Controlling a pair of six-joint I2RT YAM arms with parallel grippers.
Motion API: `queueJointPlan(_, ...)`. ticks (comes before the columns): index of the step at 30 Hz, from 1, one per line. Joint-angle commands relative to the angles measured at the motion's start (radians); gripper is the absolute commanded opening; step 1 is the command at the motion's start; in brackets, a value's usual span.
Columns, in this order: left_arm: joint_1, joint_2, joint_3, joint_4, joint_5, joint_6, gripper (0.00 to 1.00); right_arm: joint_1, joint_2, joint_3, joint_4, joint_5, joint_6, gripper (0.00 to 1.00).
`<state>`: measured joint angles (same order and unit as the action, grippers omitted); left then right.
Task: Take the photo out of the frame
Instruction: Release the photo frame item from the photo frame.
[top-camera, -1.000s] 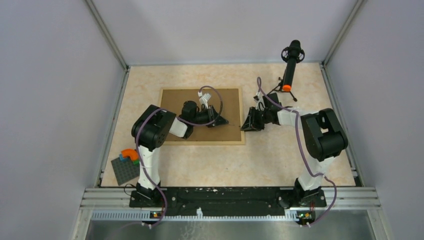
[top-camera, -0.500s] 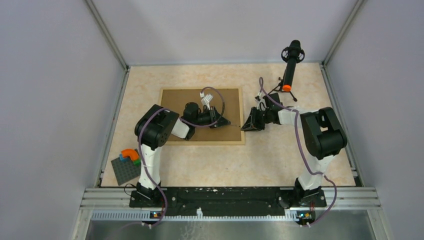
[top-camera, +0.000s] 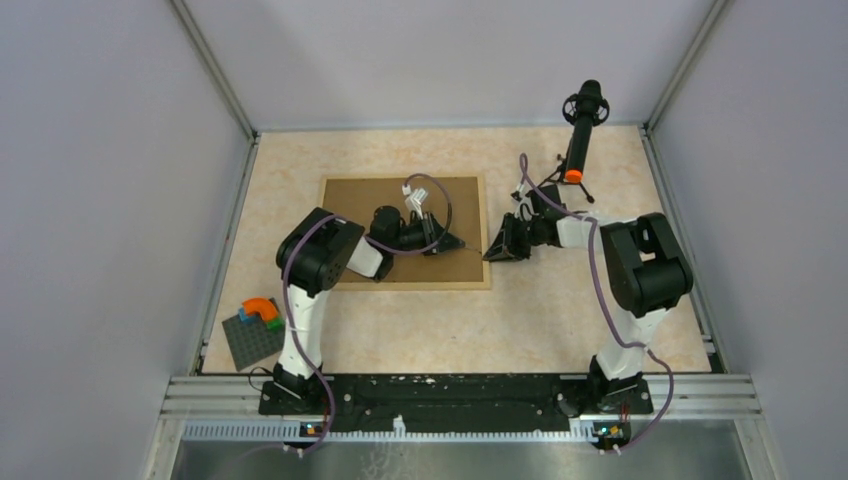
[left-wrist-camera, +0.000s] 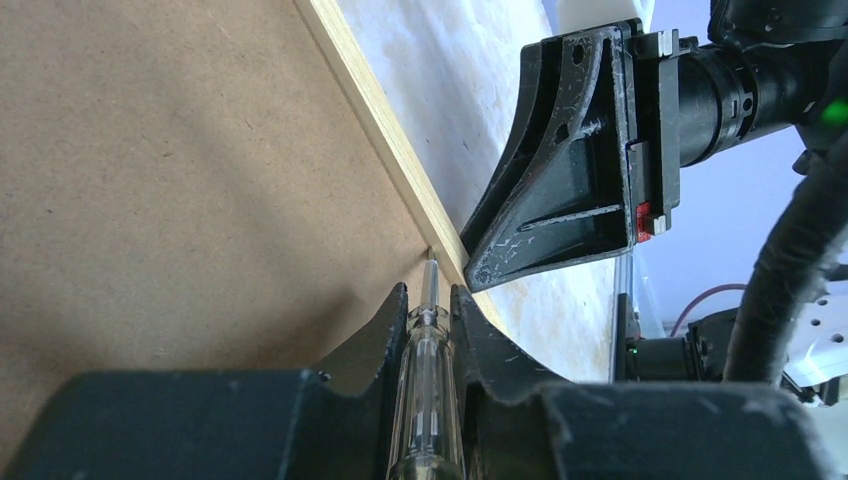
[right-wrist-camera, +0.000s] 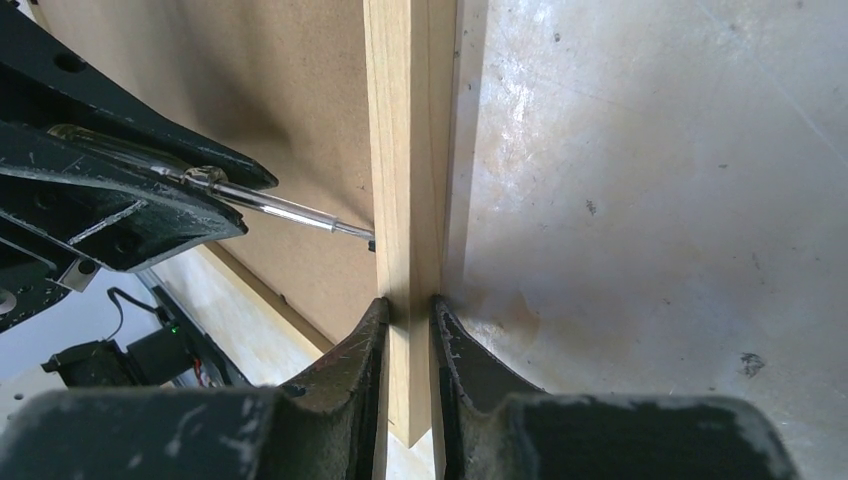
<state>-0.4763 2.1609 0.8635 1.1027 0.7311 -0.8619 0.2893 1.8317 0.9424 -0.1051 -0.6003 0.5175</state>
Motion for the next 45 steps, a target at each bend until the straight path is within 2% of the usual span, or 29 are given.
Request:
queueJointPlan(1, -0.106, -0.016, 0.027, -0.107, -0.013, 0.075, 0.0, 0.055, 0.078, 0.027, 0.028, 0.063, -0.007, 0.0)
queueJointPlan(4, -0.134, -0.058, 0.037, -0.154, -0.03, 0.107, 0.0, 0.061, 0.09, 0.037, 0.025, 0.067, -0.004, 0.0)
queueJointPlan(8, -0.178, -0.121, 0.044, -0.268, -0.06, 0.231, 0.0, 0.061, 0.1, 0.052, 0.013, 0.079, -0.004, 0.0)
queueJointPlan(11, -0.21, -0.185, 0.066, -0.427, -0.113, 0.343, 0.0, 0.061, 0.104, 0.065, -0.003, 0.091, -0.007, 0.0)
queueJointPlan(16, -0.266, -0.246, 0.117, -0.585, -0.182, 0.48, 0.0, 0.06, 0.104, 0.068, -0.007, 0.105, 0.004, 0.0)
queueJointPlan(22, -0.312, -0.267, 0.177, -0.694, -0.259, 0.551, 0.0, 0.054, 0.103, 0.085, -0.036, 0.124, -0.015, 0.0)
queueJointPlan(26, -0.254, -0.271, 0.218, -0.738, -0.286, 0.505, 0.0, 0.052, 0.065, 0.105, -0.076, 0.163, -0.055, 0.06)
queueJointPlan(29, -0.164, -0.291, 0.237, -0.721, -0.213, 0.417, 0.0, 0.053, 0.021, 0.106, -0.094, 0.194, -0.062, 0.18)
queueJointPlan(33, -0.093, -0.324, 0.281, -0.689, -0.097, 0.356, 0.0, 0.057, -0.042, 0.101, -0.102, 0.218, -0.059, 0.39)
queueJointPlan(36, -0.054, -0.345, 0.311, -0.727, -0.084, 0.344, 0.0, 0.082, -0.068, 0.13, -0.141, 0.281, -0.058, 0.52)
queueJointPlan(40, 0.01, -0.376, 0.312, -0.807, -0.085, 0.374, 0.0, 0.146, -0.037, 0.217, -0.24, 0.429, -0.023, 0.54)
queueJointPlan(45, 0.077, -0.431, 0.261, -0.87, -0.096, 0.43, 0.0, 0.226, 0.028, 0.324, -0.359, 0.596, 0.008, 0.5)
